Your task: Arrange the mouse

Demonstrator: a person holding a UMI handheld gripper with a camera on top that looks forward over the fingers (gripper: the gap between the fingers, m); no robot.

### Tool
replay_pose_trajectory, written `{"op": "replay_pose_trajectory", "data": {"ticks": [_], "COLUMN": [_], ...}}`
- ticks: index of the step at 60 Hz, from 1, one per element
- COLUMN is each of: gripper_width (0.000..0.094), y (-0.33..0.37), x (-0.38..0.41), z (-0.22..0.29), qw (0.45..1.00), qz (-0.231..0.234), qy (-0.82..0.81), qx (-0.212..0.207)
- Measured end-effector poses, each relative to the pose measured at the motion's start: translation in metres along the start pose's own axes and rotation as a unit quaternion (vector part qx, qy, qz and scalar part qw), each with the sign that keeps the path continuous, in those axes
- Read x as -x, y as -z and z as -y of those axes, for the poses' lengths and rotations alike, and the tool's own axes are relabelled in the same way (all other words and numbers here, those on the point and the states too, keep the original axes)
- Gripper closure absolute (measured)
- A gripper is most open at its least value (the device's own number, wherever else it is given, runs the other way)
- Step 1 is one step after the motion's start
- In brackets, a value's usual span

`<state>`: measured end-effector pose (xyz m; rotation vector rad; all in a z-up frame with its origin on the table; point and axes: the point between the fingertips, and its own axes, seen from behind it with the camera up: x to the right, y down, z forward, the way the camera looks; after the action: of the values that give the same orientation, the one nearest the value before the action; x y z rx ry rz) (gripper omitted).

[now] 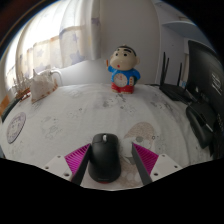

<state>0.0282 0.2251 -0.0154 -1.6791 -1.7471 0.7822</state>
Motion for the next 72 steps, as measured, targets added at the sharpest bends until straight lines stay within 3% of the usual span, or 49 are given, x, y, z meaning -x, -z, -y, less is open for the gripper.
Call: {"op": "replay_pose_trajectory", "data": {"ticks": [3,7,14,19,28,44,51,58,67,72], "gripper_width": [0.0180,0.0401,0.0467,0.0473,0.0484,0.0489,0.0490,0.0488,0.0456,0.0404], "y": [0.001,0.003,0.005,0.013,0.040,0.063,0.054,0.021,-0.010,-0.009], "x": [0.002,0.010,0.009,0.013,0.042,0.266,0.373,0.448,0.483,0.484], "z": [-0.001,-0.002,0.000,0.014,0.080,0.154,0.141,0.092,0.028,0.029], "qw": [1.000,1.000,1.000,1.000,0.999,0.992,0.991,0.993,0.996,0.998], "qz": [0.000,0.007,-0.006,-0.005,0.002,0.104,0.121,0.115,0.082,0.057], "qy": [0.004,0.014,0.028,0.002,-0.016,-0.022,-0.004,0.008,0.012,0.024], "qx": [0.001,-0.002,0.002,0.007,-0.030,-0.061,-0.057,-0.020,0.036,0.029]}}
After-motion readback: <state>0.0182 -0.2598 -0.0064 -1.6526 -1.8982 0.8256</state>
